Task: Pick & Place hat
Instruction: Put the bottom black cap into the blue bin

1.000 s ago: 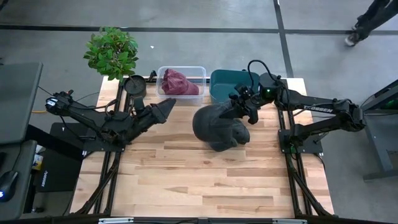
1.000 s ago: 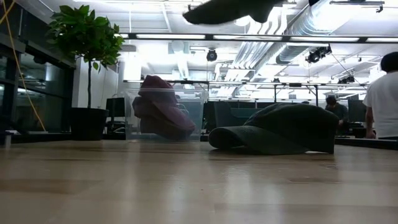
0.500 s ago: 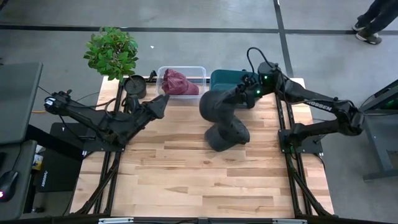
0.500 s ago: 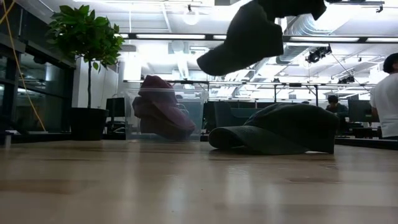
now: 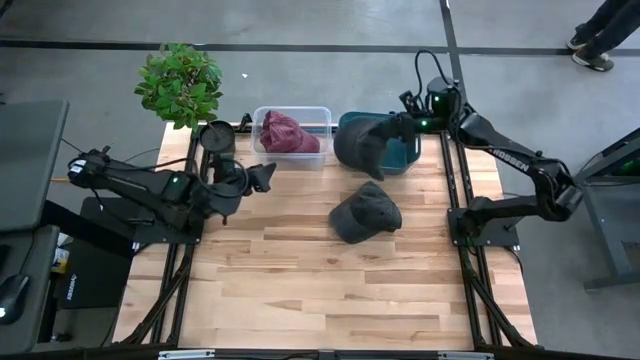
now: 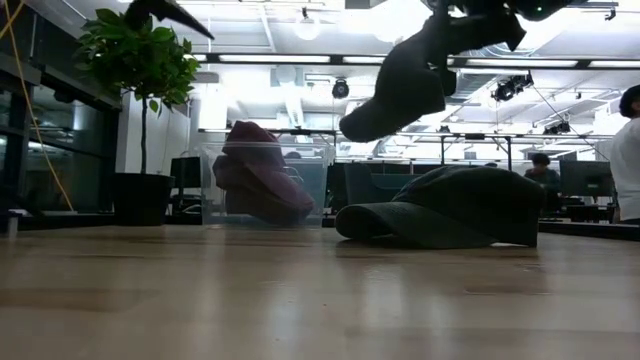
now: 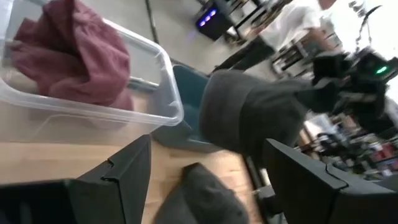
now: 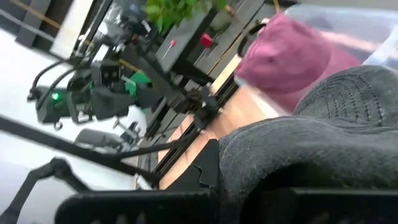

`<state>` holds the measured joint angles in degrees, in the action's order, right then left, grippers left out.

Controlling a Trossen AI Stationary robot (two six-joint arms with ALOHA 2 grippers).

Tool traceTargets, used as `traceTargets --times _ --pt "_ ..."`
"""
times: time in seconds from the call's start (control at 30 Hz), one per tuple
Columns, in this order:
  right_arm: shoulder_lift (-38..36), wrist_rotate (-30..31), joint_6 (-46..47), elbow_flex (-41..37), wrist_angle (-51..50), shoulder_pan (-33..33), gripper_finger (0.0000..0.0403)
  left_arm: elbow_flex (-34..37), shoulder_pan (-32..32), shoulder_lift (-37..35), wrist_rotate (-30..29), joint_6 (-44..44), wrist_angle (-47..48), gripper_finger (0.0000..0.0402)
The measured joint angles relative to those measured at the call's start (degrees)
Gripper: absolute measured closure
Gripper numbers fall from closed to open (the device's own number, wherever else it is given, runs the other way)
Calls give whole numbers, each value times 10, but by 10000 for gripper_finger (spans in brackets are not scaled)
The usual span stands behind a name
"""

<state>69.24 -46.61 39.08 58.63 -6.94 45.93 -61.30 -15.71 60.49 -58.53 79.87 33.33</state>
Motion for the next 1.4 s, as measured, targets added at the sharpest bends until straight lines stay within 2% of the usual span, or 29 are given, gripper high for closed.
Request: traceTargets --times 0.2,0.43,0.57,1.0,1.2,1.4 --pt "47 24 -24 76 -50 18 403 0 38 0 43 -61 3 136" --pt "117 86 -123 195 -258 38 403 0 72 -19 89 -120 0 136" --pt "148 104 -131 233 -292 44 403 0 85 -30 116 -139 -2 136" --pt "208 116 -74 240 -300 43 403 0 86 -38 163 -149 -10 136" --pt "215 123 -64 240 -311 43 403 0 86 -38 191 -150 -27 136" --pt "215 146 -58 240 -337 43 403 0 86 -38 192 -151 -36 136"
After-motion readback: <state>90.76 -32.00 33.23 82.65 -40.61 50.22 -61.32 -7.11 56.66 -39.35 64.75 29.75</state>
